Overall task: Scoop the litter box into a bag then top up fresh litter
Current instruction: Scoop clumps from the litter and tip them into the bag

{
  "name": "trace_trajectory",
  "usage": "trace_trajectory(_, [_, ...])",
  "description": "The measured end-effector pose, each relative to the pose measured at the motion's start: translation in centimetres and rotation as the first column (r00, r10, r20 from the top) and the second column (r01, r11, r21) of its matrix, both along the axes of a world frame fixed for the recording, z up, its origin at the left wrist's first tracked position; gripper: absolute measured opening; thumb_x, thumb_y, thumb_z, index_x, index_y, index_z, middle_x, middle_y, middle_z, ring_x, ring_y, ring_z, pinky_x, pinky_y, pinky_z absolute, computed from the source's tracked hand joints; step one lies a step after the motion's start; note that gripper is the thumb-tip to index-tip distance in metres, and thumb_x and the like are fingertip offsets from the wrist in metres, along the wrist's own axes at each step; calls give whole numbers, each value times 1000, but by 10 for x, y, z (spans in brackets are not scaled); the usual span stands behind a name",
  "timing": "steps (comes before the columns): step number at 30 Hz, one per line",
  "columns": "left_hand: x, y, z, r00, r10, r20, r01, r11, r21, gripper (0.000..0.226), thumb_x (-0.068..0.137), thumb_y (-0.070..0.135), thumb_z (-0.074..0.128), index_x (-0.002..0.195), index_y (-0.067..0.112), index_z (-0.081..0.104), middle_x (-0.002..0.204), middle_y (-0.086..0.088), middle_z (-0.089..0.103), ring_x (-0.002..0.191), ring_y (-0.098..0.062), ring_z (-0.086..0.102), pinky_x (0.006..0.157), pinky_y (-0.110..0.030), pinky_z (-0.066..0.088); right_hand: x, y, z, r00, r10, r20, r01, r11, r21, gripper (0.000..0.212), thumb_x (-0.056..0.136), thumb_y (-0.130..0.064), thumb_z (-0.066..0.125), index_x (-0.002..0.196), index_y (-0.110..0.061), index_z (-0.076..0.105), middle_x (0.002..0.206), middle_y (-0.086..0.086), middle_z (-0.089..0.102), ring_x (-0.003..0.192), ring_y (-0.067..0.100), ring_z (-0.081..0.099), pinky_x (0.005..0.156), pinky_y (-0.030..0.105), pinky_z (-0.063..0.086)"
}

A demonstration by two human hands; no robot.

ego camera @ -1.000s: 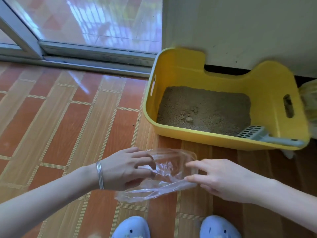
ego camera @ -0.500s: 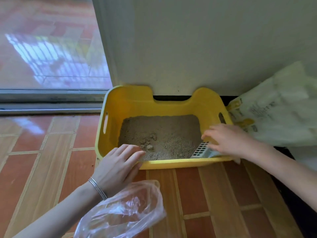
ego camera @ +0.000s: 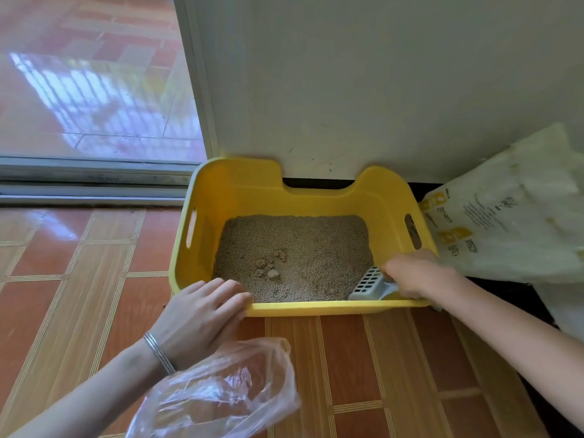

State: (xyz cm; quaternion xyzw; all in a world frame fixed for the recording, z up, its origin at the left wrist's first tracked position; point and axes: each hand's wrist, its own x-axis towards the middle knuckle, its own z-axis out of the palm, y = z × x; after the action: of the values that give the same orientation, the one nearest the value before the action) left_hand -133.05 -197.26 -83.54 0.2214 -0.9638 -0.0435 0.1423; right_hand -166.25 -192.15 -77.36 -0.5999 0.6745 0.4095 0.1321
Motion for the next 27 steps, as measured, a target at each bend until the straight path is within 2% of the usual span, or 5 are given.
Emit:
trace_trajectory(4, [10,-8,1,1000,-23,17,23,1000,5,34,98,38,29,100,20,57,87,6,62,72,-16,58,60,-27,44,1,-12,12,992,70,101,-50,981,-186,16,94,-16,43,107,-20,51,73,-5,48,67,15,53,57,28,45])
trace_trajectory(12, [10,-22,3,994,-96,51,98,994,-41,36,99,38,31,92,22,62,78,8,57,69,-15,51,59,-26,38,14,-56,-8,889,-104,446,248,928,-277,17,98,-16,36,107,-17,50,85,3,62,75,22,62,57,33,45])
trace_trajectory(15, [11,-20,0,996,-73,43,75,996,-45,34,98,37,33,91,21,61,78,8,57,67,-16,50,58,-26,33,6,-66,-31,883,-145,447,289,918,-272,18,96,-12,36,107,-13,50,86,7,60,75,26,62,55,33,42])
trace_trajectory(20, [10,-19,-6,999,-46,11,46,998,-51,36,98,37,33,86,21,63,75,7,58,61,-16,52,53,-28,35,0,-80,-35,856,-82,511,247,932,-264,21,94,-36,48,101,-17,52,77,-2,53,59,11,47,50,23,35])
trace_trajectory(27, [9,-21,-7,999,-51,5,52,996,-66,37,97,37,33,83,20,64,74,7,58,60,-16,51,51,-29,35,-4,-82,-53,912,82,402,57,945,-322,24,89,-42,53,103,-22,51,86,0,61,70,17,57,65,36,52])
